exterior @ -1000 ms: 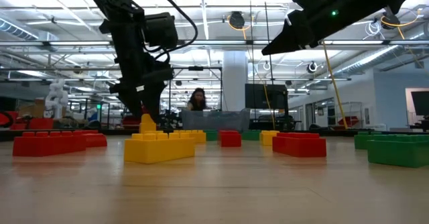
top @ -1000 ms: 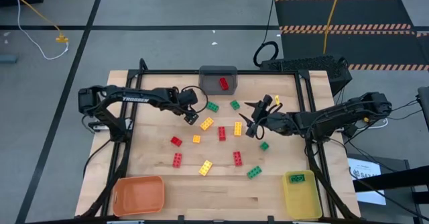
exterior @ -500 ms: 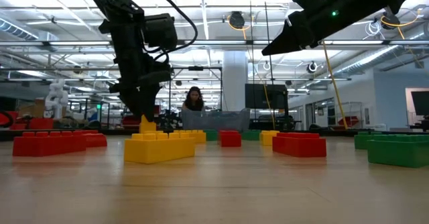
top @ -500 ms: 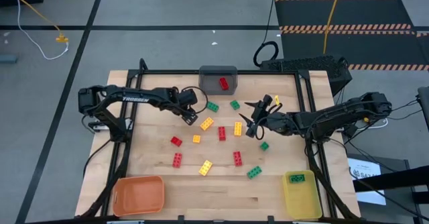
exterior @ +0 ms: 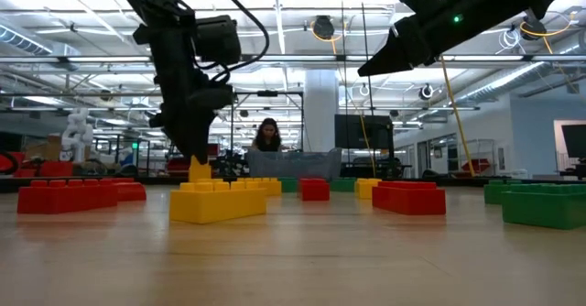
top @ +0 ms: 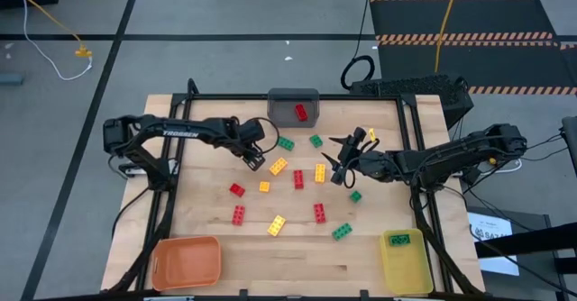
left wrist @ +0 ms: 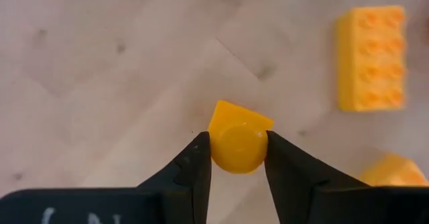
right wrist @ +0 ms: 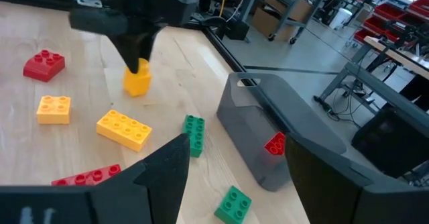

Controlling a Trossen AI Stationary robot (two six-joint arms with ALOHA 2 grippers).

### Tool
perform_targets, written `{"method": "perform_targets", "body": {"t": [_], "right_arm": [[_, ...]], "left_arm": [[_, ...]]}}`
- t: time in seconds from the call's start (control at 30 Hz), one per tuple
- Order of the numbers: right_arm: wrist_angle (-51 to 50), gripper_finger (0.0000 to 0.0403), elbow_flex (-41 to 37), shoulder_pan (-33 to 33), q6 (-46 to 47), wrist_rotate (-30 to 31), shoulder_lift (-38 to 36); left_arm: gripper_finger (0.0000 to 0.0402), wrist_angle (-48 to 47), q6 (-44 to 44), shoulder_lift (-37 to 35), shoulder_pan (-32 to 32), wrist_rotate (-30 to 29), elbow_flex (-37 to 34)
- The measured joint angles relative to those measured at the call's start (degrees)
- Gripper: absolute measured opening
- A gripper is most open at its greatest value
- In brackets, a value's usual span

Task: Sort & place blocks by color
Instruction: Put the yellow game piece into the orange bin

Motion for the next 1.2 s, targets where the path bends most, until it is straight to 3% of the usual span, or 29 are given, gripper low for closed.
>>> {"method": "perform_targets", "body": {"t": [0.3,0.53,0.7,1.2], "right_arm": [[-0.18,0.0233,0.0,0.0,-1.02,0.07,0.0],[-1.58,0.0233,0.0,0.0,-1.07,0.15,0.02],[-1.83,0.0233,0.0,0.0,-1.07,0.2,0.02],[-2.13,0.0233,0.0,0.0,-0.81,0.2,0.02]], "left_arm": [[0.0124,-13.24,-1.31,-4.76,-4.28,0.96,10.7],[0.0125,-27.73,-6.13,-6.33,-15.33,0.98,23.66],[0.0126,-32.82,-16.37,-6.42,-25.68,0.92,28.26],[0.0126,-34.23,-53.15,-6.46,-53.83,0.77,26.68]]}}
